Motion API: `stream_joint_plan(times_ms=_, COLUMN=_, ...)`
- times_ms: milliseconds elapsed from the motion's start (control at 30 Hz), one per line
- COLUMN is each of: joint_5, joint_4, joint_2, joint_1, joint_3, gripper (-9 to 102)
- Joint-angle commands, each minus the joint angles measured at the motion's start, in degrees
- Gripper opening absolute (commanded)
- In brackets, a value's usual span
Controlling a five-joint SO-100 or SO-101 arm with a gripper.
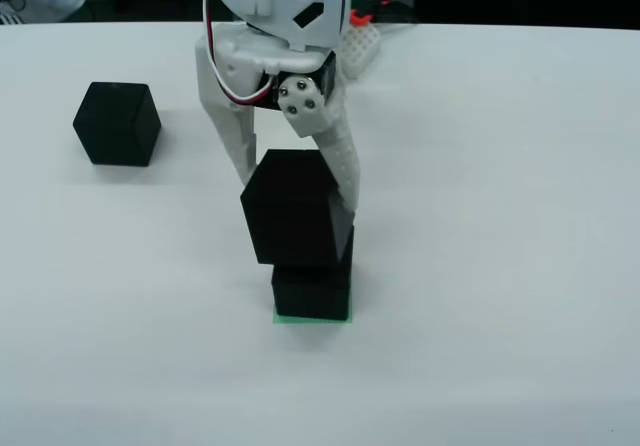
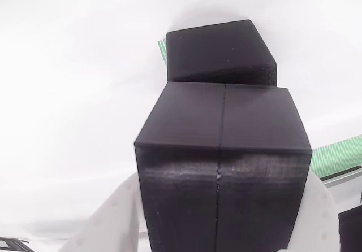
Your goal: Stack 3 Blocks on the chosen place.
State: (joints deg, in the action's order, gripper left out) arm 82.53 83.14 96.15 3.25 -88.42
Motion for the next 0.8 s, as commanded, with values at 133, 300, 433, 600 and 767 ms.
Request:
stream_joint_plan(times_ms=133, joint_5=0.4, joint_4=-1.1, joint_2=-0.2, joint_1=0.0, joint_3=2.3, gripper=24)
stream_joint_plan(times_ms=300, joint_5=0.4, joint_4=-1.9, joint_2=-0.4, joint_1=0.0, joint_3=1.7, gripper=25)
stream_joint_plan(times_ms=433, joint_5=0.0, joint_4=-2.8, joint_2=-0.4, joint_1=0.1, joint_3=0.7, gripper=25)
stream_joint_plan(times_ms=600, joint_5=-0.3, joint_4=-2.9, joint_2=-0.4, joint_1=0.0, joint_3=0.0, gripper=25)
stream_joint_plan(times_ms=767, joint_5=-0.4, joint_4=-1.9, joint_2=-0.3, joint_1=-0.4, joint_3=-1.0, gripper=25)
